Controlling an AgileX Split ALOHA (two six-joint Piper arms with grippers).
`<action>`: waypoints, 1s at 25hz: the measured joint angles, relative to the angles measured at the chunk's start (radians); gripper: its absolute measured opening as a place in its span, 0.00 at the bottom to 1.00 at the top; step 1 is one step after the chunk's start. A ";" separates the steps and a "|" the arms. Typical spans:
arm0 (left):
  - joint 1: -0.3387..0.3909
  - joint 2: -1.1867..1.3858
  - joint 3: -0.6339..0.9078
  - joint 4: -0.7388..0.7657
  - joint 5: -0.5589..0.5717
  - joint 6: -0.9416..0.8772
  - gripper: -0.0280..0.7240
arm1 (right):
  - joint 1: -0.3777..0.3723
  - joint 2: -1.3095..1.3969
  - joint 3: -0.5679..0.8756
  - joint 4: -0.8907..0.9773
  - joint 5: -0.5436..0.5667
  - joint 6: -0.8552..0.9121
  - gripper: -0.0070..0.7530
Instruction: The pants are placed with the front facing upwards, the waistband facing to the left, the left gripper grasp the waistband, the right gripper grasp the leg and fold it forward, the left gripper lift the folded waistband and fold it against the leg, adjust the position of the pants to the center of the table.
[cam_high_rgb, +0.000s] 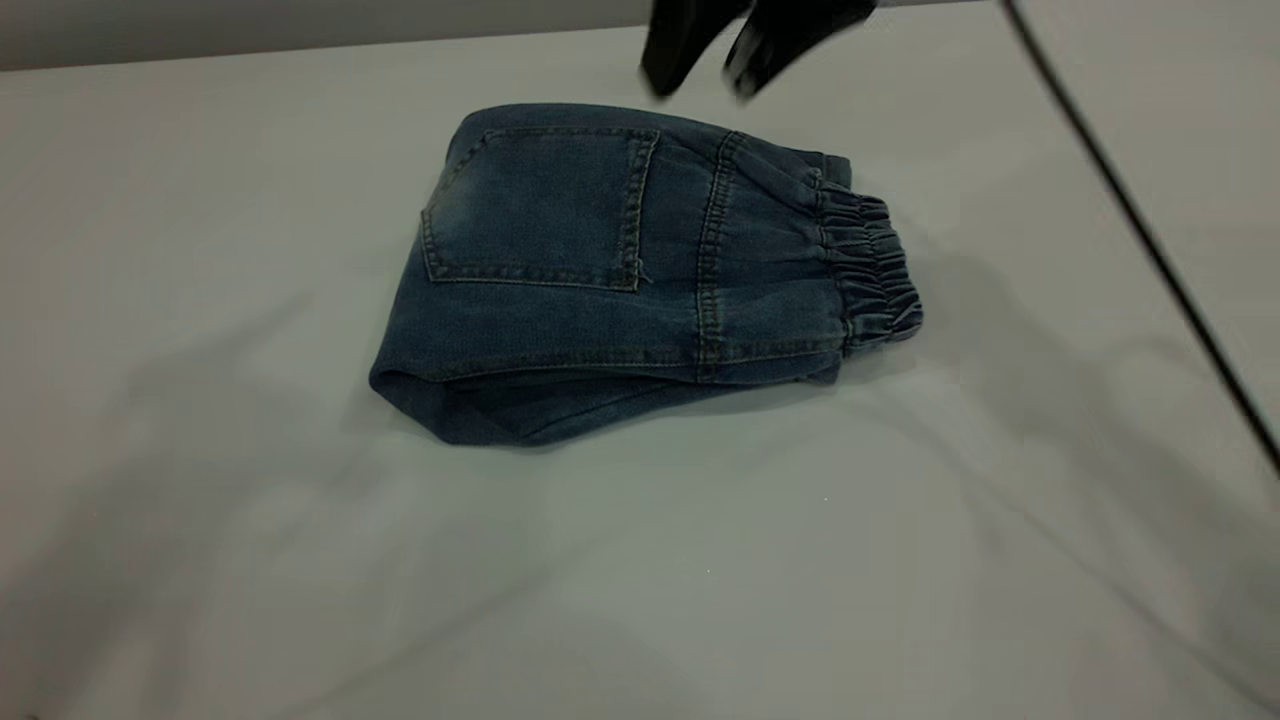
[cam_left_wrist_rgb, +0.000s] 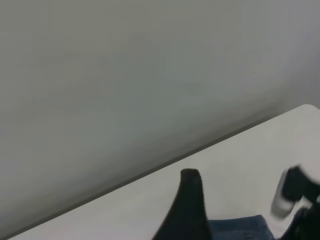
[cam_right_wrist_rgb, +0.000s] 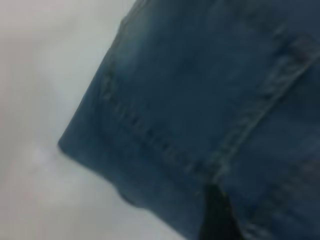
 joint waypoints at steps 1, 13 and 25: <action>0.000 0.000 0.000 -0.011 0.000 0.000 0.82 | 0.014 0.012 0.000 -0.001 -0.005 0.000 0.50; 0.000 0.000 0.000 -0.068 -0.008 0.006 0.82 | 0.080 0.160 -0.022 -0.007 -0.201 0.134 0.50; -0.001 0.000 0.000 -0.068 -0.011 0.032 0.82 | 0.090 0.276 -0.121 -0.262 -0.045 0.440 0.50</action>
